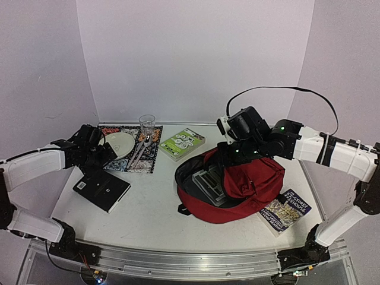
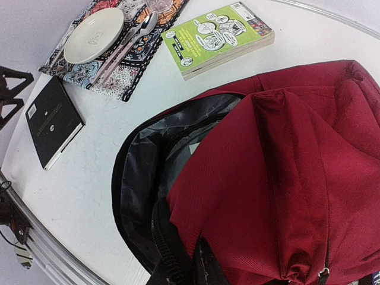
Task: Pack the student bag
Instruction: Place the largest pocket of the student bag.
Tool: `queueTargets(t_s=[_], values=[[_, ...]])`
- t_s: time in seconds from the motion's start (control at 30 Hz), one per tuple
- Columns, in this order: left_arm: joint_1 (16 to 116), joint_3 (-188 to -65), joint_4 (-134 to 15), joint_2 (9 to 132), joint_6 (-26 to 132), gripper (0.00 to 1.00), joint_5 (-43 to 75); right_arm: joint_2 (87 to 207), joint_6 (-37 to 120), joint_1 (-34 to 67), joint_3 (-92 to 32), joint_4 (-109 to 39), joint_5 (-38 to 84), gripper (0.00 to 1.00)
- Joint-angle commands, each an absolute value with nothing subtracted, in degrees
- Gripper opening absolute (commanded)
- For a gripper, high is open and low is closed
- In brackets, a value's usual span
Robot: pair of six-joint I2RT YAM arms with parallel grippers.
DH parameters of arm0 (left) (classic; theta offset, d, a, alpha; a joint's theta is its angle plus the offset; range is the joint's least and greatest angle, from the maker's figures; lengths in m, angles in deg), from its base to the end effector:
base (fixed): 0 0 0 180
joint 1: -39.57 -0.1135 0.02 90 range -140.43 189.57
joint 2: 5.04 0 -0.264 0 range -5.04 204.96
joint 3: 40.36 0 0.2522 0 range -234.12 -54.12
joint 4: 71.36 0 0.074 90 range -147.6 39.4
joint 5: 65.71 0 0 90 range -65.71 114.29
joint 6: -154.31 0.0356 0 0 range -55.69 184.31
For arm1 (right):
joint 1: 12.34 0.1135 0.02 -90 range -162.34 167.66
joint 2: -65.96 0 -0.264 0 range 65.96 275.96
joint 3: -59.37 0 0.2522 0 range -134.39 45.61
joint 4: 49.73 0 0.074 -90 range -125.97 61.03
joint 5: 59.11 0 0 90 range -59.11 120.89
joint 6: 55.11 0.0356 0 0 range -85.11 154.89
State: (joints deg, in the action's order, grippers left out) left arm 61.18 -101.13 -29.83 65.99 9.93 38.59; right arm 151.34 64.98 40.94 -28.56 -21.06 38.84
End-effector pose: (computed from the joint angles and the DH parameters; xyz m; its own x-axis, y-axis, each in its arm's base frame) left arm 0.2352 -0.0837 0.2330 -0.6001 -0.6095 -0.5180 -0.4687 0.7927 -0.3898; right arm 0.2125 0.2766 0.3398 -0.5885 0.0415 -0.8074 -0.4907 0.7754 0.3975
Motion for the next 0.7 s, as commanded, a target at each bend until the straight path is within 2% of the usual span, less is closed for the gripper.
queueTargets(t_s=[0.0,0.3,0.67], values=[[53.31,-106.03,-28.01,71.71,21.13,1.00,36.97,151.50,63.81,40.92,-28.30,-21.90,37.86,0.14],[44.68,-115.00,-28.07,86.12,30.96,1.00,36.77,151.21,63.12,40.85,-27.69,-22.35,36.67,0.21],[43.40,-121.45,-27.97,99.91,38.30,1.00,38.11,151.04,59.64,40.92,-28.85,-22.92,33.79,0.37]])
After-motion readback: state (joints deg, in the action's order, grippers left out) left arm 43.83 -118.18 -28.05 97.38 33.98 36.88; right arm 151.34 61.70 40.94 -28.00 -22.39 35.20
